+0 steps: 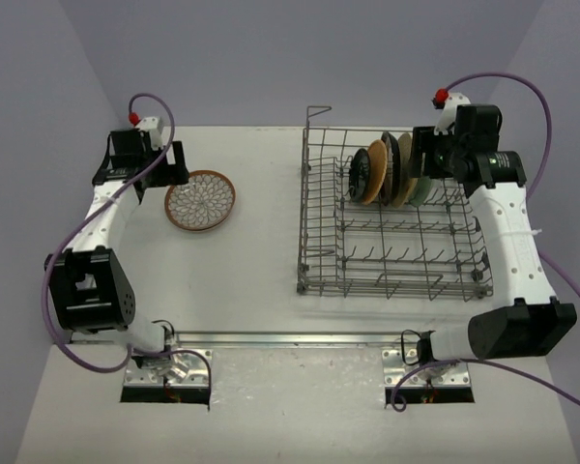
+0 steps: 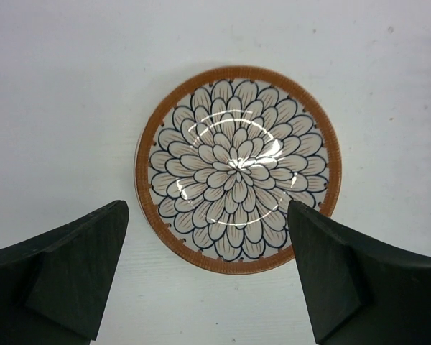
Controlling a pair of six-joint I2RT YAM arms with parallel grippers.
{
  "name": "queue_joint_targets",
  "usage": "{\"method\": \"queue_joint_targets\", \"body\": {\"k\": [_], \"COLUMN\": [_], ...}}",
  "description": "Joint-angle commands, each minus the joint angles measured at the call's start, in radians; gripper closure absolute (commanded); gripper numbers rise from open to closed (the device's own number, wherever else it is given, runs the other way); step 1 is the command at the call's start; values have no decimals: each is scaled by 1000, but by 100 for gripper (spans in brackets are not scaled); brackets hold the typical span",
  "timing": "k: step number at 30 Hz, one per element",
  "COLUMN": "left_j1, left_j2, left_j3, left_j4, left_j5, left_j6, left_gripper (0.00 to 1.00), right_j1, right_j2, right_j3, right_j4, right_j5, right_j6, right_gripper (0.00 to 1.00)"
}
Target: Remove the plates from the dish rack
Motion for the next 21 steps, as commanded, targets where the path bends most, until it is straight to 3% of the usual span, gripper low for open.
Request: {"method": "queue_joint_targets", "body": {"k": [1, 4, 7, 21], "left_j1": [-7, -19, -25, -75], "left_j2": [-142, -217, -256, -333], "left_j3": [-5, -7, -9, -1], "left_j4": [73, 67, 53, -20], "left_j5": [-61, -67, -70, -56], "left_j6": [21, 38, 42, 19], "left_gripper": [10, 10, 10, 10], "right_j1": [-15, -15, -15, -13], "right_j2": [35, 56, 78, 289], "right_j3": [17, 12, 8, 54], "right_j4": [26, 60, 90, 234], "right_j5": [124, 207, 250, 381], "right_j6": [-24, -43, -50, -112], "right_gripper": [39, 53, 59, 61]}}
